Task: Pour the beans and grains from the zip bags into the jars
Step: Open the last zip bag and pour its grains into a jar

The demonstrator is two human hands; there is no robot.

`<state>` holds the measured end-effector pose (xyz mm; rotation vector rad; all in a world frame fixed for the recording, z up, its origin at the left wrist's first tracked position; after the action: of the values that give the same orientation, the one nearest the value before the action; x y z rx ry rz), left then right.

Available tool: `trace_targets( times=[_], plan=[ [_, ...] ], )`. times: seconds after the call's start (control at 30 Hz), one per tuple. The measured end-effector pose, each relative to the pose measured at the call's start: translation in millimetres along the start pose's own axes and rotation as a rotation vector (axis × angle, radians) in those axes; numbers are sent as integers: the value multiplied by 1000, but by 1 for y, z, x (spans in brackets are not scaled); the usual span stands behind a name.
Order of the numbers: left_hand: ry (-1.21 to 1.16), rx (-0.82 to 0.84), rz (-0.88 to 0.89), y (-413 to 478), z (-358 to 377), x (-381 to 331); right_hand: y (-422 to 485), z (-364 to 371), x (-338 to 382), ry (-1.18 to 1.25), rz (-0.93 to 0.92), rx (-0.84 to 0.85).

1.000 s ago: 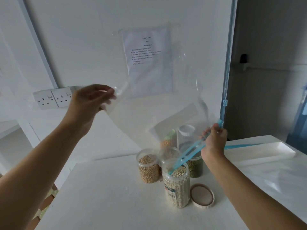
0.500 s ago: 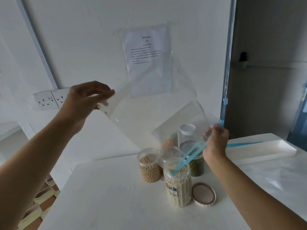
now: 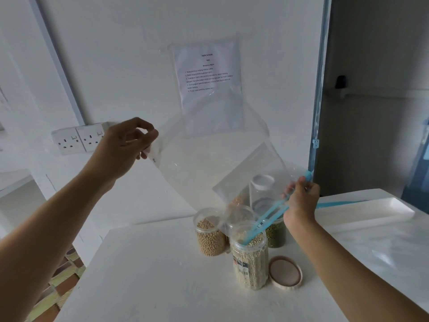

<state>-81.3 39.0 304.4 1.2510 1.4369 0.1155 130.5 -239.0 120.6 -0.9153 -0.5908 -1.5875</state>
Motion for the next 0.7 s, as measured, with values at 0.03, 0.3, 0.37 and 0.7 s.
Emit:
trace_targets(
  times=[0.03,0.3,0.37,0.7],
  plan=[
    [-18,-8,0,0,-3,2,0,0,0,-4,0,-1],
    [-152,37,31,-8,-6,-3,0,-2,-5,-21,6,2],
    [-138,60,62,-14,-6,-2,0,-2,-6,-22,9,6],
    [-192,23,176,-13,5,-5,4,-1,-10,-21,29,-3]
  ],
)
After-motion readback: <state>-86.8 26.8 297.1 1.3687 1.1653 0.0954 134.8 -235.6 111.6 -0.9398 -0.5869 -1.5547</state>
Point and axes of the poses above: each hand's wrist, its own y-axis towards the middle knuckle, its own z-axis out of the palm, x = y × z, the point moved 3 cm from there along y, towards the middle knuckle, and after that the axes turned 7 degrees about -x, right-handed, at the moved point
